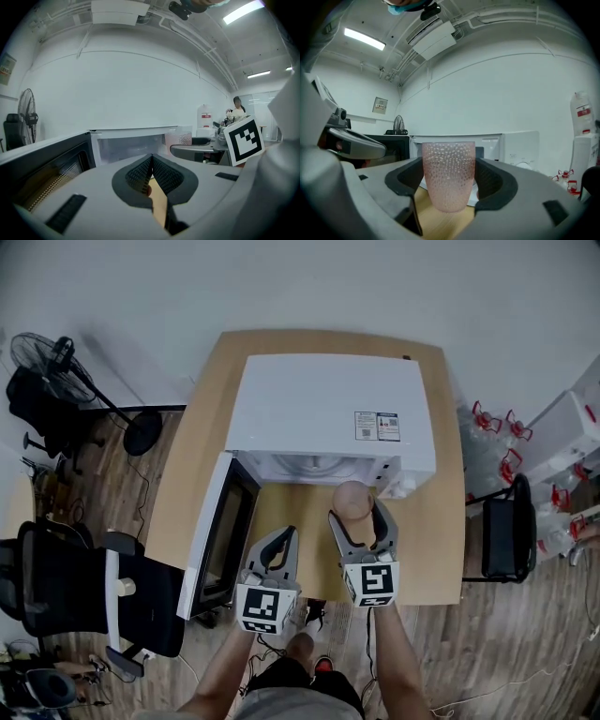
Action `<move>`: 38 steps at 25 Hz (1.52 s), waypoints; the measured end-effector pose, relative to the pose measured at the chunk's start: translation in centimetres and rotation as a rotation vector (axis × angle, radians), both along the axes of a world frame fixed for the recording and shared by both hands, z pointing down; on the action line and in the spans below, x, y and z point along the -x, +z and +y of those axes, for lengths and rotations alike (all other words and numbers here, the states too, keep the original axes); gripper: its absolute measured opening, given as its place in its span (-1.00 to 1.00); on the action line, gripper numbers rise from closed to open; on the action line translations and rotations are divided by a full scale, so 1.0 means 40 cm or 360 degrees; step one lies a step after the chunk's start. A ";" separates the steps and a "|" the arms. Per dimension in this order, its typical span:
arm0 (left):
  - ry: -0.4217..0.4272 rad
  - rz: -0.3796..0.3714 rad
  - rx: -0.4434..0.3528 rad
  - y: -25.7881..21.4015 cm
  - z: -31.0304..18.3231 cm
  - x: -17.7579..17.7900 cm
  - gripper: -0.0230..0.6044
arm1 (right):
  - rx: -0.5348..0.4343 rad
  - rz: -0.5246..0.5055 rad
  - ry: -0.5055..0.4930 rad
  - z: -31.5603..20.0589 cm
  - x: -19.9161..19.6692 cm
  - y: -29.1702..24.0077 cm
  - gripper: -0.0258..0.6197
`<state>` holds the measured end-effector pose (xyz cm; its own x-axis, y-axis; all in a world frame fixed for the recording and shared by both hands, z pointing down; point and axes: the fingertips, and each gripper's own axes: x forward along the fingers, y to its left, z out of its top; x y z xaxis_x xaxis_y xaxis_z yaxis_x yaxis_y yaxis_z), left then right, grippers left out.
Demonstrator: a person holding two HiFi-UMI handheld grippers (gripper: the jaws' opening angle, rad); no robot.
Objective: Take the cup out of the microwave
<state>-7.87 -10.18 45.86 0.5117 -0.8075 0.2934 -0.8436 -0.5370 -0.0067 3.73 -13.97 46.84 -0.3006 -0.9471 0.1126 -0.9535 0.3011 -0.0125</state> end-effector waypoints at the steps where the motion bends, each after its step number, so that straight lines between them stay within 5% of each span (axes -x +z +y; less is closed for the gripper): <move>1: 0.0012 -0.0005 0.0000 0.001 0.007 -0.008 -0.86 | 0.0000 0.0003 0.0014 0.014 -0.012 0.000 0.17; 21: 0.0318 0.0019 0.0040 0.029 0.095 -0.270 -0.86 | 0.0066 0.0037 0.0374 0.205 -0.317 0.064 0.17; 38: 0.0493 -0.0056 0.0168 0.159 0.132 -0.377 -0.86 | 0.0250 -0.0004 0.0567 0.301 -0.434 0.266 0.17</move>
<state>7.20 -4.89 52.21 0.7162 -0.5793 0.3891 -0.6404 -0.7671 0.0366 21.11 -1.92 57.50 0.0437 -0.9634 0.2645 -0.9979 -0.0547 -0.0344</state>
